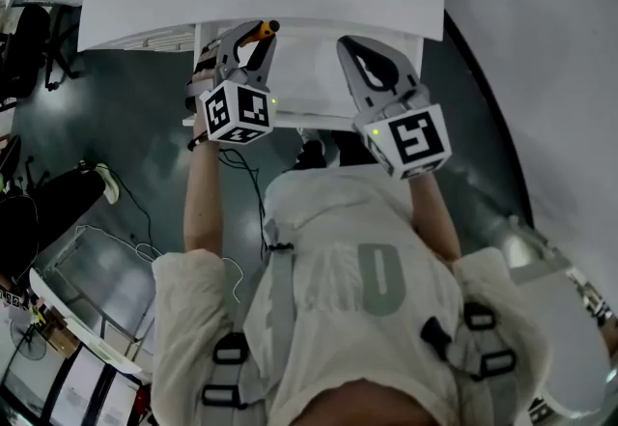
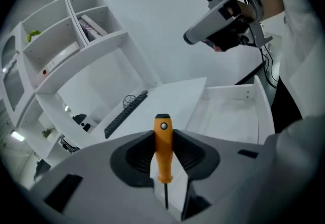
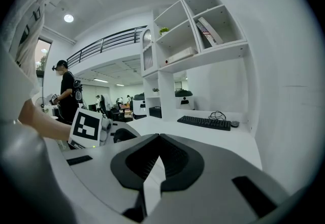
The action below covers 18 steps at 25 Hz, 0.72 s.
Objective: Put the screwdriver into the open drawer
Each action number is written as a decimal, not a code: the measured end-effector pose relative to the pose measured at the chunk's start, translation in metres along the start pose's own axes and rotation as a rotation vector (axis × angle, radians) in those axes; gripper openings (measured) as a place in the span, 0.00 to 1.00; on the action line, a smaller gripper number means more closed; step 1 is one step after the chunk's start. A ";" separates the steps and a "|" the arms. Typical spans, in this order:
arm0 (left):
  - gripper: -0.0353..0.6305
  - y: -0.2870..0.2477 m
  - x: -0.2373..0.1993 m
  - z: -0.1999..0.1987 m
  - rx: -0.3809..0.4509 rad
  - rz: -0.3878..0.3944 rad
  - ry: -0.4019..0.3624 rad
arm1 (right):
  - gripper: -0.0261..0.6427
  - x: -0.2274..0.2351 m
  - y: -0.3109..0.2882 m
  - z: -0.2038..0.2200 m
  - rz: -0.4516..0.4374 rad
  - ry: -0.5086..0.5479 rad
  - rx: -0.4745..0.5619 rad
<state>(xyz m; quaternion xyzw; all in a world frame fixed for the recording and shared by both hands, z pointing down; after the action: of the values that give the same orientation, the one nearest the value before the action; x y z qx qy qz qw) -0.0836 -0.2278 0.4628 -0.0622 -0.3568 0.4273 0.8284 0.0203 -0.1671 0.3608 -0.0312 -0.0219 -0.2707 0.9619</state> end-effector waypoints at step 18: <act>0.22 -0.065 0.116 0.117 -0.239 0.445 0.036 | 0.05 0.027 0.018 0.037 0.103 -0.035 -0.091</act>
<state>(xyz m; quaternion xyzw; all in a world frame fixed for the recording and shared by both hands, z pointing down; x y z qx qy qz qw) -0.0717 -0.2054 0.6380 -0.2443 -0.3675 0.5526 0.7070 0.0515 -0.1630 0.3983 -0.0806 -0.0250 -0.2207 0.9717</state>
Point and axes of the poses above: the fingertips, and each gripper's own axes: y backward along the fingers, x to its right, z out of its underside, the point moved 1 cm from there along y, backward along the fingers, and after that the axes turned 14 degrees about x, right-handed, at the moved point
